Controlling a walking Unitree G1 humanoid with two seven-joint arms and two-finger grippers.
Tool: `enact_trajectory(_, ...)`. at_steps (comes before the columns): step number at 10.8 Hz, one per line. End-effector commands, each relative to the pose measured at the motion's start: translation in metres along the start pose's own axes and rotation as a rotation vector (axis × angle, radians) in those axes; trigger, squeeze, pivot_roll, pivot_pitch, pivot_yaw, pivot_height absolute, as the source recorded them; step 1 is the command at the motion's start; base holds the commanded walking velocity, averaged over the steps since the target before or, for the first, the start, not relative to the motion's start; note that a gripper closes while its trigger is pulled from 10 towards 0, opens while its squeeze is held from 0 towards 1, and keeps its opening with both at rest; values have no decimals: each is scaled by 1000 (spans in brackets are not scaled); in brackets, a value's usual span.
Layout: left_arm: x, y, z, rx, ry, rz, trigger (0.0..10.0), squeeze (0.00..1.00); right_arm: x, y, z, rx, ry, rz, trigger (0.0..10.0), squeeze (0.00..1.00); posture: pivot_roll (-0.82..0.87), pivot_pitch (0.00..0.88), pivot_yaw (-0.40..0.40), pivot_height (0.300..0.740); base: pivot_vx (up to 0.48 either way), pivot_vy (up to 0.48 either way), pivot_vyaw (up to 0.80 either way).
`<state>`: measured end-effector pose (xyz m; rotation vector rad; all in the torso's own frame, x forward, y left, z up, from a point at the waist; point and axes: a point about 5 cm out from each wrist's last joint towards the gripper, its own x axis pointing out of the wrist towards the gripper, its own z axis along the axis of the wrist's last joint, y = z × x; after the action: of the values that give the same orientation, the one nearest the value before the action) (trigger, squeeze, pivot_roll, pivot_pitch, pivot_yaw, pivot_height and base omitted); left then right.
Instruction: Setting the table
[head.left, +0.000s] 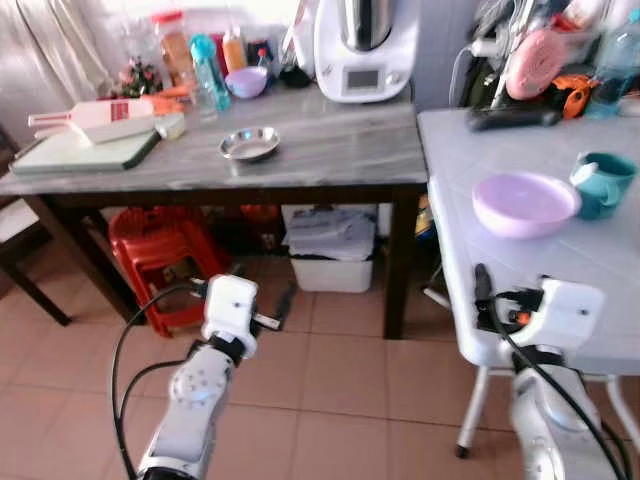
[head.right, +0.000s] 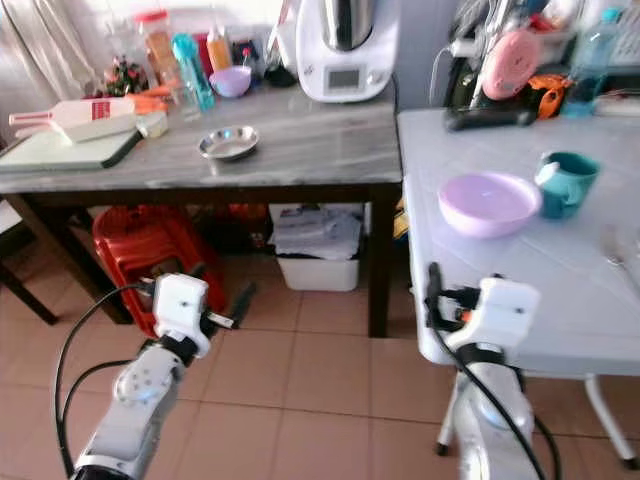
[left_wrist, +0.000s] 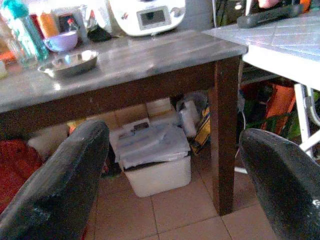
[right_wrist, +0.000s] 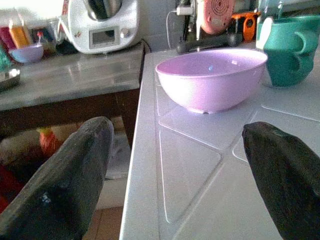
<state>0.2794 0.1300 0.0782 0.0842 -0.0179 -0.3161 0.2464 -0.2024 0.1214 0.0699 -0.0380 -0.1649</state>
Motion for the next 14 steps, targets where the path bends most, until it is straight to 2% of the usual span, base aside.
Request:
enact_trajectory(1, -1, 8, 1, 16, 4, 27, 10000, 0, 2, 8, 2, 12, -10, 25, 10000, 0, -14, 0, 87, 740, 0, -247, 0)
enact_trajectory(8, 0, 7, 1, 18, 8, 16, 10000, 0, 3, 9, 2, 13, -13, 25, 10000, 0, -17, 0, 93, 740, 0, -246, 0)
enact_trajectory(10, 1, 5, 5, 14, -36, 2, 10000, 0, 3, 11, 2, 15, -13, 30, 10000, 0, -14, 0, 92, 740, 0, 0, 0)
enact_trajectory(14, 1, 1, 10, -65, -66, -73, 10000, 0, 3, 11, 5, -4, -30, 39, 10000, 0, -14, 0, 92, 740, 68, 0, 0)
